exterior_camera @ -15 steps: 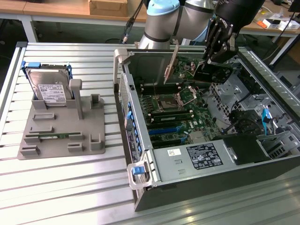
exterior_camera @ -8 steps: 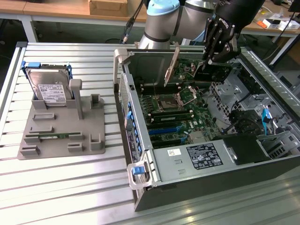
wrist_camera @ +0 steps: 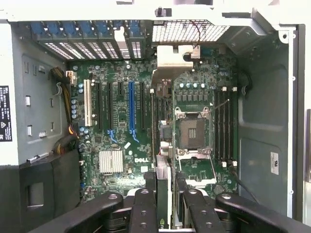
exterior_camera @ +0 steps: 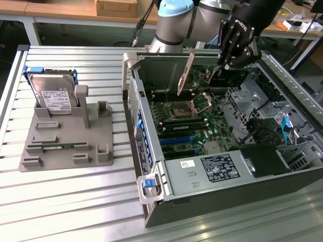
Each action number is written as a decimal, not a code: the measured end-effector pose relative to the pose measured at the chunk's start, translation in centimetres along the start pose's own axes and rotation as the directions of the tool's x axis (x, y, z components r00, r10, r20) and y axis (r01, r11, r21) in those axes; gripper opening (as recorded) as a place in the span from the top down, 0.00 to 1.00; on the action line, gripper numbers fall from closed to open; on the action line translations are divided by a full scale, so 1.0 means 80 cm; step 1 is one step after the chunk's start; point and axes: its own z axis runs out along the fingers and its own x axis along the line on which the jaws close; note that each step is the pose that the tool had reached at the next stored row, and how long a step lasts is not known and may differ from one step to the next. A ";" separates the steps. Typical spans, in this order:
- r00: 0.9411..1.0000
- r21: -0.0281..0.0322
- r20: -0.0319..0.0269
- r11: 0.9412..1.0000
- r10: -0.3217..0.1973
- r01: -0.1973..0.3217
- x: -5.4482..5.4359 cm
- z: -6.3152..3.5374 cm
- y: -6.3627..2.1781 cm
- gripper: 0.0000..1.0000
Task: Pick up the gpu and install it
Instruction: 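Insert the gpu into the slot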
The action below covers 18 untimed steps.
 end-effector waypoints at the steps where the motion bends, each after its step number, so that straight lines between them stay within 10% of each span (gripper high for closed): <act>1: 1.000 0.000 0.000 1.000 -0.012 0.012 0.000 0.000 0.000 0.74; 18: 0.998 -0.002 -0.002 0.998 -0.061 0.061 0.000 0.012 -0.001 0.74</act>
